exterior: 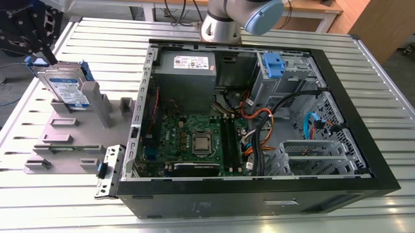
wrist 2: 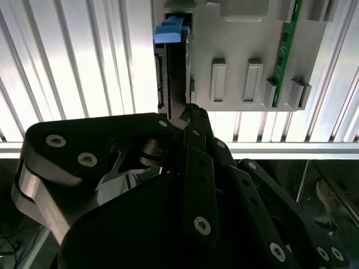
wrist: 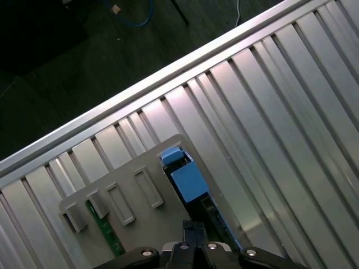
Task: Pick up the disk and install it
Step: 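Pick up the disk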
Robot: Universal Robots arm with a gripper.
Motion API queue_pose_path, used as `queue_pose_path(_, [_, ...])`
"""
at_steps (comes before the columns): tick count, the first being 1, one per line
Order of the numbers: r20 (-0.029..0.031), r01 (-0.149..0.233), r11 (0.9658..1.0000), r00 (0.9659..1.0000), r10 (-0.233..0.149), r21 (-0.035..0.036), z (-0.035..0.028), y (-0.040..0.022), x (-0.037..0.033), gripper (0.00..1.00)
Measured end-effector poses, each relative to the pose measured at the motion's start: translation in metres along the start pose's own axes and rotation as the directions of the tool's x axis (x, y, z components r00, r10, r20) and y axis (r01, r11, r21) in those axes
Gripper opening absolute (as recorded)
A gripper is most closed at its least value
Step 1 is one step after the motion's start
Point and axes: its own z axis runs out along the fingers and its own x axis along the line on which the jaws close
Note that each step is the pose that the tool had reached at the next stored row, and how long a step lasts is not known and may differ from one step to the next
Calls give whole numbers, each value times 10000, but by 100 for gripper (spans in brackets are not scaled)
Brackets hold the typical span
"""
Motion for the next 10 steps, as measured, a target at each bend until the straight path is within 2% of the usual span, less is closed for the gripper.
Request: queue_pose_path(10, [-23,604,9982,9982,-604,-16,0,0,0,11])
